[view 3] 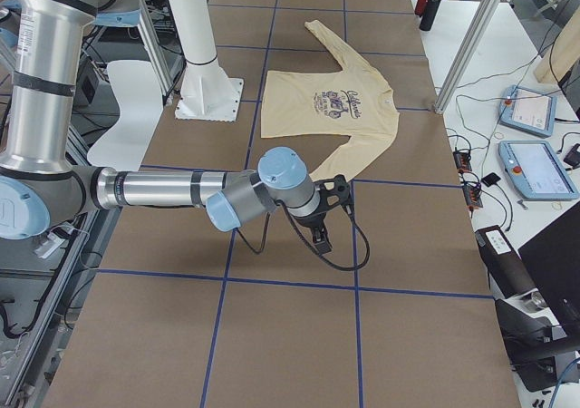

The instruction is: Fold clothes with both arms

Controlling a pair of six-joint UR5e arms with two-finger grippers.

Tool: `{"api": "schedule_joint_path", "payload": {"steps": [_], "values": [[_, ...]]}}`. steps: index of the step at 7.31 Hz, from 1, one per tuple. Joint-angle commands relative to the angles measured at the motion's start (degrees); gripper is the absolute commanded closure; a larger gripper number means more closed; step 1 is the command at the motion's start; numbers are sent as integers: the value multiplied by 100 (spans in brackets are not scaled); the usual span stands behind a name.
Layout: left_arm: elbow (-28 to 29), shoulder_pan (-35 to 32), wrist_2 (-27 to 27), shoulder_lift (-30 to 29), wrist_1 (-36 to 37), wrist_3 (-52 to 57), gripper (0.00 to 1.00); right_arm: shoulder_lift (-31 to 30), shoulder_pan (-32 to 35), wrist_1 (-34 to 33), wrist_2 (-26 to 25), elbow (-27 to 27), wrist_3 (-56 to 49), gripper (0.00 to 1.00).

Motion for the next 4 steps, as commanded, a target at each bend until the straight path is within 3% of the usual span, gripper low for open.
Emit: {"api": "schedule_joint_path", "payload": {"steps": [1,2,4], "values": [[-25,11,-32,7,-40,12,0,375,-904,580,-44,-15,1667,0],[-42,12,-32,16,-40,4,0,395,-1430,1053,-436,-32,2441,1],[-33,12,-41,16,-40,-5,0,395,-2651,1723,-1909,-67,4207,1]]}}
